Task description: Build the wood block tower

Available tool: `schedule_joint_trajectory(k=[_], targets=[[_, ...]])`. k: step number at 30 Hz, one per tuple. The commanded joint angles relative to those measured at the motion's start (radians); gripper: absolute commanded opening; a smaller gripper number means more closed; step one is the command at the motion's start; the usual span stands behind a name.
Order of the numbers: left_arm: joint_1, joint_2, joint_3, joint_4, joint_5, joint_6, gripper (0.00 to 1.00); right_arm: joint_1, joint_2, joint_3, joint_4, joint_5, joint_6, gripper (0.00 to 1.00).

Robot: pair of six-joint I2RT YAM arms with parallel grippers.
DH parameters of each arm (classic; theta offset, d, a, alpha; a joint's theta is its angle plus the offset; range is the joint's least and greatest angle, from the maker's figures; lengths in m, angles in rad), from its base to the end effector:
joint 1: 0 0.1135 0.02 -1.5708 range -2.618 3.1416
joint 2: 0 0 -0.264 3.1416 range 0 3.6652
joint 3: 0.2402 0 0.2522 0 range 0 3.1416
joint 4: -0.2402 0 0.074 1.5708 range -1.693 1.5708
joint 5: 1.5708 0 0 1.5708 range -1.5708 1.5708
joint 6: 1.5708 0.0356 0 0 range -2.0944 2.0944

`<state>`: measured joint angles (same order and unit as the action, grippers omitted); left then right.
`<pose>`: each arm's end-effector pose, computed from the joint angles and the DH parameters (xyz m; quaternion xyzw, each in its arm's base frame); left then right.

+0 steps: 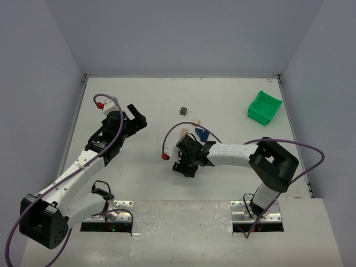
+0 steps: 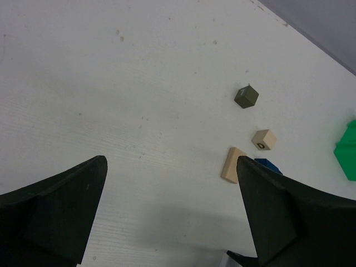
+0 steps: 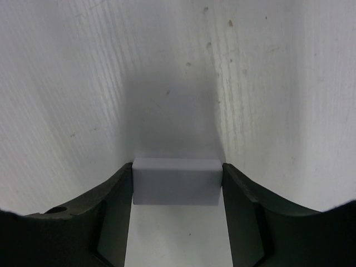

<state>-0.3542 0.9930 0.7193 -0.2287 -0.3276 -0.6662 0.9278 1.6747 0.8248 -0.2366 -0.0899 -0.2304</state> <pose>0.2124 -0.0663 0.2743 -0.2139 0.8259 -0.1228 0.5069 0.1804 0.2461 0.1348 -0.5398 0.8058 0.1228 0.2102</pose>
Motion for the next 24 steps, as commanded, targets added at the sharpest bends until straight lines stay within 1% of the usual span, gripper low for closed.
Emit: schedule_joint_trajectory(k=[1, 2, 4, 8, 10, 12, 14, 18, 21, 23, 24], targets=[[0.003, 0.005, 0.028, 0.027, 0.018, 0.008, 1.00, 0.025, 0.063, 0.050, -0.006, -0.016, -0.067, 0.32], [0.002, 0.007, 0.028, 0.026, 0.017, 0.008, 1.00, 0.025, 0.071, 0.050, -0.003, -0.025, -0.071, 0.34], [0.001, 0.007, 0.028, 0.026, 0.015, 0.008, 1.00, 0.025, 0.071, 0.042, 0.005, -0.030, -0.073, 0.40], [0.003, 0.011, 0.031, 0.028, 0.016, 0.011, 1.00, 0.025, 0.038, 0.030, 0.012, -0.024, -0.066, 0.63], [0.003, 0.012, 0.032, 0.027, 0.016, 0.011, 1.00, 0.025, 0.022, 0.025, 0.022, -0.020, -0.062, 0.72], [0.002, 0.013, 0.033, 0.028, 0.017, 0.013, 1.00, 0.025, -0.010, 0.020, 0.031, -0.009, -0.055, 0.76], [0.002, 0.013, 0.033, 0.026, 0.018, 0.013, 1.00, 0.025, -0.039, 0.018, 0.049, 0.004, -0.038, 0.84], [0.003, 0.012, 0.032, 0.026, 0.019, 0.014, 1.00, 0.025, -0.093, 0.019, 0.091, 0.055, 0.026, 0.94], [0.003, 0.012, 0.032, 0.026, 0.019, 0.014, 1.00, 0.026, -0.142, 0.013, 0.127, 0.089, 0.081, 0.98], [0.003, 0.012, 0.032, 0.026, 0.020, 0.014, 1.00, 0.024, -0.166, 0.020, 0.140, 0.150, 0.176, 0.99], [0.003, 0.012, 0.032, 0.026, 0.020, 0.014, 1.00, 0.023, -0.169, 0.030, 0.132, 0.210, 0.221, 0.99]])
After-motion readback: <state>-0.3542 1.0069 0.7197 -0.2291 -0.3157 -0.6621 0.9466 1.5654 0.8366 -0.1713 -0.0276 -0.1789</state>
